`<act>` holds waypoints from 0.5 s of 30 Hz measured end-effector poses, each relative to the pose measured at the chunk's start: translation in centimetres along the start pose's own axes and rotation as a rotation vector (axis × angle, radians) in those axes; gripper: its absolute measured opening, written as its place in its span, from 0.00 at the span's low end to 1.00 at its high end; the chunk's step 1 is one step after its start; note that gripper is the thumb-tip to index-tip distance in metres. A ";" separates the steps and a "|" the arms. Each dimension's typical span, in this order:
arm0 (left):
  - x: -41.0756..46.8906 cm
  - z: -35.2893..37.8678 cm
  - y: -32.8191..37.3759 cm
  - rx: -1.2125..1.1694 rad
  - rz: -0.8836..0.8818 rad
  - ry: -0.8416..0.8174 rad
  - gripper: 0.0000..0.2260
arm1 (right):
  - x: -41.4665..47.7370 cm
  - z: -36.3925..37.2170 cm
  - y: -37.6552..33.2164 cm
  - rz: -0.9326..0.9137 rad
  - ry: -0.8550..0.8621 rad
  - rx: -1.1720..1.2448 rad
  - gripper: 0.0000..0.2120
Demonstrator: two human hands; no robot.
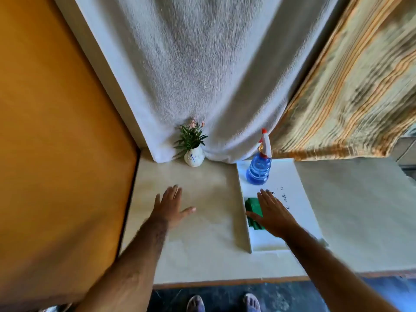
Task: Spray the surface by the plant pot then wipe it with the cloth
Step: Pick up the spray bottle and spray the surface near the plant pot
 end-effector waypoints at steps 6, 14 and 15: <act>-0.6 7.0 -1.9 0.068 -0.083 -0.039 0.45 | -1.9 5.9 0.5 0.059 0.014 -0.056 0.48; -0.4 9.9 -3.1 0.072 -0.032 0.122 0.51 | -1.7 6.1 0.6 0.044 0.134 0.249 0.45; -0.4 9.9 -3.0 0.059 -0.023 0.138 0.51 | -1.0 5.0 0.7 0.057 0.181 0.335 0.44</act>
Point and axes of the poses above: each hand's wrist, its own x-axis towards the middle knuckle, its own z-axis out of the palm, y = z × x, the point moved 3 cm from there along x, towards the middle knuckle, and after that the axes turned 6 degrees about -y, right-handed, at the moved point
